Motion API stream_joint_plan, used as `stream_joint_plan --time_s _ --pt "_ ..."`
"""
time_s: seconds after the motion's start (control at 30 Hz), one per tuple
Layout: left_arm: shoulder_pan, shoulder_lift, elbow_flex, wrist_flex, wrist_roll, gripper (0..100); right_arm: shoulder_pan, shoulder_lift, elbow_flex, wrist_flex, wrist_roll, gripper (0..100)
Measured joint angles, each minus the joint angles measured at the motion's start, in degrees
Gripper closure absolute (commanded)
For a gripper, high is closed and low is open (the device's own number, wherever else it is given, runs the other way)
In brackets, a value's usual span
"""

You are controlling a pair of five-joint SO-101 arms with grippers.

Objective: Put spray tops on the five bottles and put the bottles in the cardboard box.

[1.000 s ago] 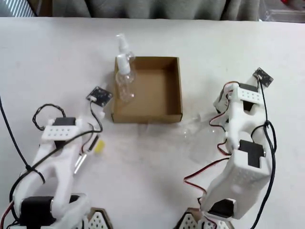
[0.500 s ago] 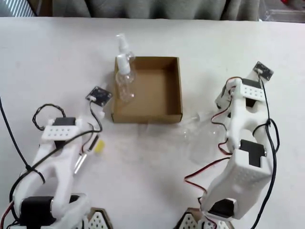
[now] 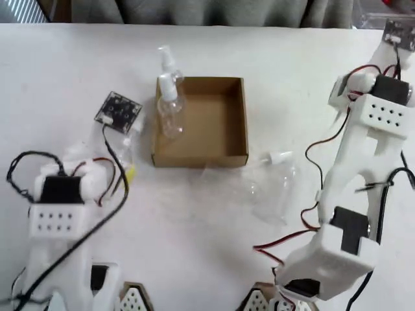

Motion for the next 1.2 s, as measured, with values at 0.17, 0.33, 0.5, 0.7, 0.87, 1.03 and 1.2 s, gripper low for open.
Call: stream_joint_plan --time_s 0.17,0.33,0.5,0.7,0.87,1.03,1.2 --pt "2.37 -7.21 -5.19 0.97 3.52 98 -0.97 -7.21 -4.92 0.0 0.44 98.2" --pt "5.8 -8.97 -7.12 -0.09 14.77 98 -4.31 -15.47 -8.44 -0.18 -4.13 98.2" --pt "8.62 -9.32 -5.45 -5.01 17.76 98 -10.81 -23.82 -9.23 -3.6 -5.1 98.2" --pt "8.97 -13.98 2.11 -10.37 18.29 98 -20.75 -35.08 -9.58 -11.34 -5.1 98.2" --pt "8.97 -26.99 9.14 -11.25 18.37 98 -26.73 -40.53 -9.67 -18.29 -5.1 98.2" --pt "8.88 -37.19 14.07 -11.6 18.37 98 -32.18 -40.53 -9.67 -24.7 -5.19 98.2" --pt "9.05 -42.29 17.32 -15.91 21.1 98 -40.44 -40.79 -9.76 -30.59 -5.19 98.2"
